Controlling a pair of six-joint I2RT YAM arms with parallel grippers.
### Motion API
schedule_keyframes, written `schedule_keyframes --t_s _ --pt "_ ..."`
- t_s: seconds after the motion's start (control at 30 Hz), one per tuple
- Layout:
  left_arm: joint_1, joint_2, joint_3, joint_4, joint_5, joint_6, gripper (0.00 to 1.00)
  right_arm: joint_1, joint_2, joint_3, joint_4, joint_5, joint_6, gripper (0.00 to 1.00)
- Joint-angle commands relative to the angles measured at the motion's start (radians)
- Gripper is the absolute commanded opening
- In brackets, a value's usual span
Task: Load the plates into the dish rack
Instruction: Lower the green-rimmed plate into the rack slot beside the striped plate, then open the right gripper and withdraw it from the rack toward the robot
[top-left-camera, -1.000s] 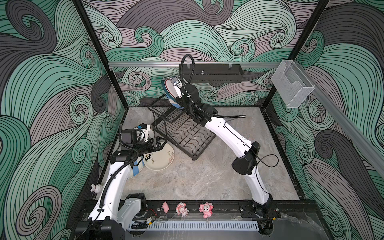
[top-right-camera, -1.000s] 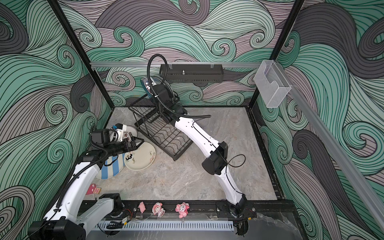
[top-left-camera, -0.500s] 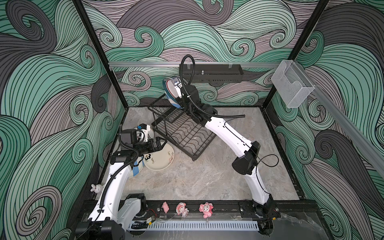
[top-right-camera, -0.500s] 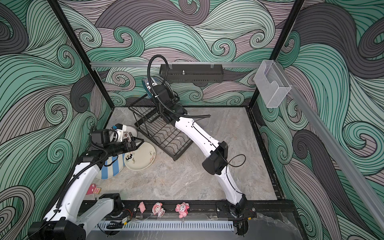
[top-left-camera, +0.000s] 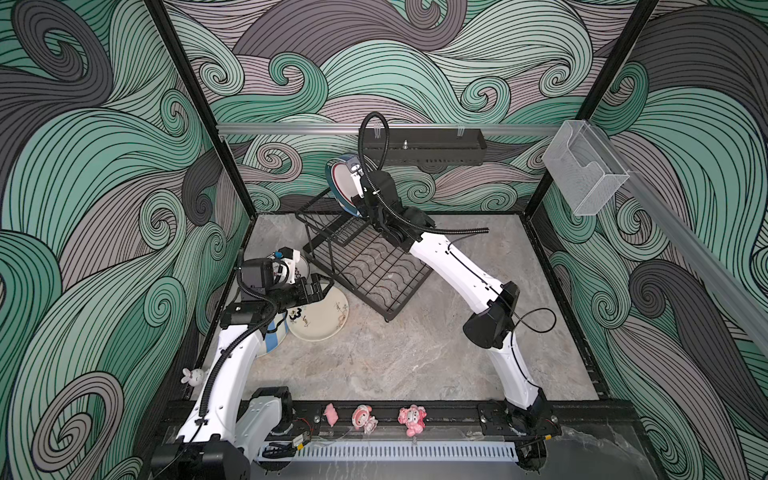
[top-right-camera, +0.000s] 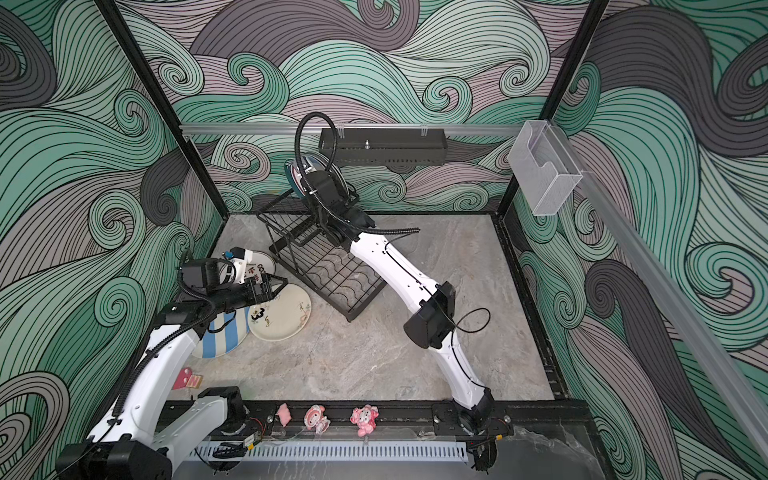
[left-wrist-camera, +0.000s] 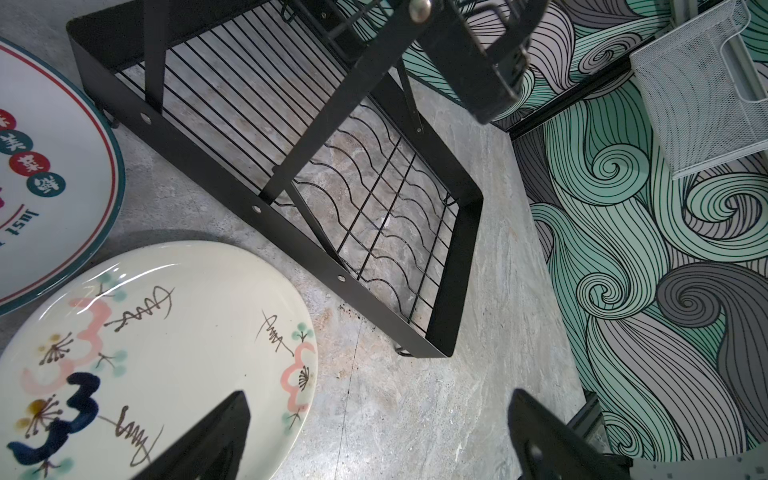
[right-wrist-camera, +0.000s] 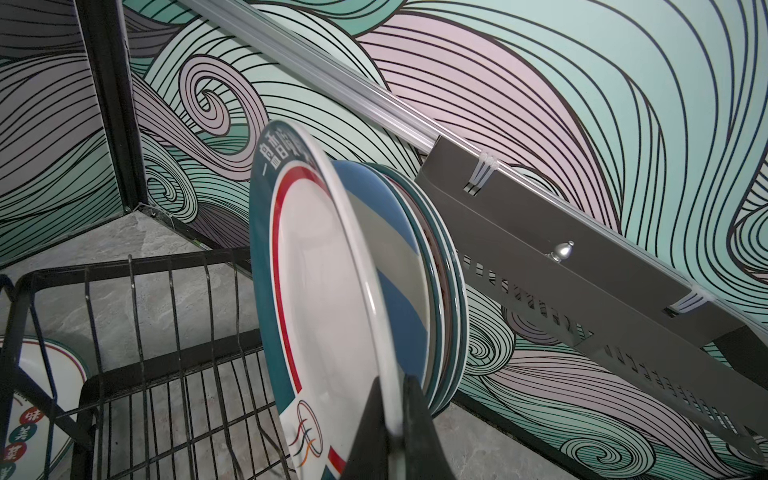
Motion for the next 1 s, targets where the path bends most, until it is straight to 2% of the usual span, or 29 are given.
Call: schedule_keyframes --t_s 0.0,0.33,0.53,0.63,0.7,0.83,0.97 --pt "0.006 -0.006 0.001 0.005 0.015 0.000 0.99 -0.014 0.031 0.057 0.024 -0.001 0.030 0.00" --pt "0.006 0.006 -0.001 -0.005 0.003 0.002 0.99 -0.028 0.069 0.078 0.019 -0.022 0.048 0.00" --pt "0.006 0.016 0.004 -0.059 -0.058 0.010 0.99 -0.044 0.085 0.077 -0.004 -0.029 0.072 0.01" --pt "0.006 0.017 0.008 -0.079 -0.086 -0.006 0.99 -0.046 0.085 0.076 -0.015 -0.032 0.073 0.13" --pt "0.006 0.015 0.002 -0.075 -0.090 -0.023 0.99 -0.046 0.079 0.076 -0.020 -0.037 0.071 0.25" --pt "0.006 0.014 -0.007 -0.078 -0.108 -0.062 0.99 -0.046 0.055 0.071 -0.030 -0.048 0.071 0.40" --pt "0.006 0.006 -0.023 -0.073 -0.131 -0.090 0.99 -0.044 0.016 0.054 -0.045 -0.063 0.070 0.50"
